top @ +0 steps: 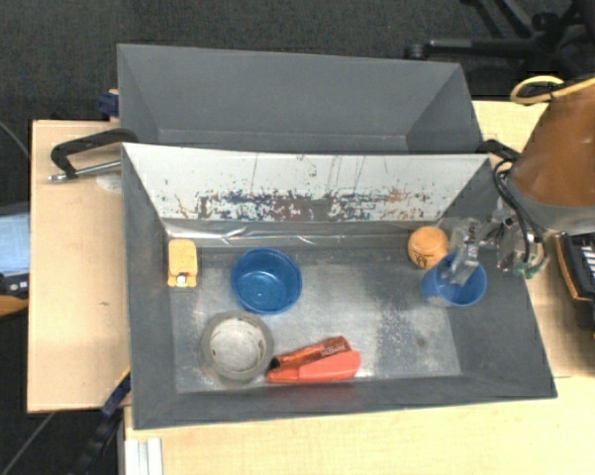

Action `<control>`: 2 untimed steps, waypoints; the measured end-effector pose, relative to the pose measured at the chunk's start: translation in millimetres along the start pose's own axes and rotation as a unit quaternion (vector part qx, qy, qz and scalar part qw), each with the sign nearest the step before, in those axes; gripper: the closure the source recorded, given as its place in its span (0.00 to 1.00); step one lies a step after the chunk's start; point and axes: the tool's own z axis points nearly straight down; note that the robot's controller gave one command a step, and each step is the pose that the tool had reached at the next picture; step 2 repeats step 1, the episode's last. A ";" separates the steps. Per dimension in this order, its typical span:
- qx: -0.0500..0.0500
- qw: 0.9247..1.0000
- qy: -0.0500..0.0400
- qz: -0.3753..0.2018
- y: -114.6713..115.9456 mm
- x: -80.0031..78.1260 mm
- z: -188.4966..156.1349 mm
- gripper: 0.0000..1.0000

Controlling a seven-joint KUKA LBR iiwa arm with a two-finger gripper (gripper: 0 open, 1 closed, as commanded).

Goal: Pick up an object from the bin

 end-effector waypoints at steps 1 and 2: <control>0.000 1.000 -0.001 0.000 0.2 -1.1 -20.1 1.00; 0.000 1.000 -0.001 0.000 0.2 -1.1 -20.1 1.00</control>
Offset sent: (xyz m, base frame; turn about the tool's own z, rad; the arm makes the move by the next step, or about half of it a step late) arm -0.0002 0.0001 0.0170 0.0000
